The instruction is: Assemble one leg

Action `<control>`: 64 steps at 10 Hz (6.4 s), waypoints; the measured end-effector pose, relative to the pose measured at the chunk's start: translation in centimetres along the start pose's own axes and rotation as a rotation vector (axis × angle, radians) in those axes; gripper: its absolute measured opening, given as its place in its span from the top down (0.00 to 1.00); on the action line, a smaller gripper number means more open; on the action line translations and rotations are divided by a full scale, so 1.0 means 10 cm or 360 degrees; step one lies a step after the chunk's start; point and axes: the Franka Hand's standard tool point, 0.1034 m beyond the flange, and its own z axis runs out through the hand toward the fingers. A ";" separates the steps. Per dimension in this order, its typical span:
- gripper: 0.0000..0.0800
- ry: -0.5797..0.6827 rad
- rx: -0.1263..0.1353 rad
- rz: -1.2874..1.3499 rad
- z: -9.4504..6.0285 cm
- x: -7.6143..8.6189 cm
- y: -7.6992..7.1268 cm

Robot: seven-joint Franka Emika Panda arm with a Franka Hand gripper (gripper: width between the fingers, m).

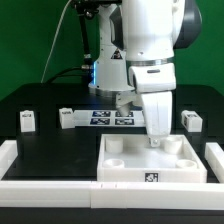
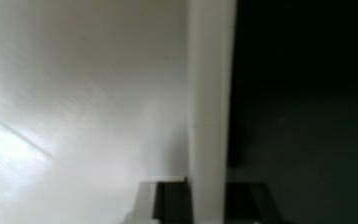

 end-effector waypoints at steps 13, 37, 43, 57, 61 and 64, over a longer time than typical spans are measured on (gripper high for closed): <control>0.24 -0.0006 0.0028 0.0041 0.03 0.22 0.08; 0.19 -0.0056 0.0067 0.2308 -0.39 0.77 -0.84; 0.19 -0.0702 0.0544 0.2289 -0.26 0.89 -1.10; 0.35 -0.1377 0.1104 0.2133 0.02 0.91 -1.37; 0.64 -0.1377 0.1104 0.2133 0.02 0.90 -1.37; 0.64 -0.1357 0.1133 0.2085 0.00 0.89 -1.35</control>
Offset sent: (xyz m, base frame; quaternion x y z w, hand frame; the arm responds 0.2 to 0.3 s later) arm 0.0099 0.0117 0.0026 -0.0101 -0.0359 0.0117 0.9992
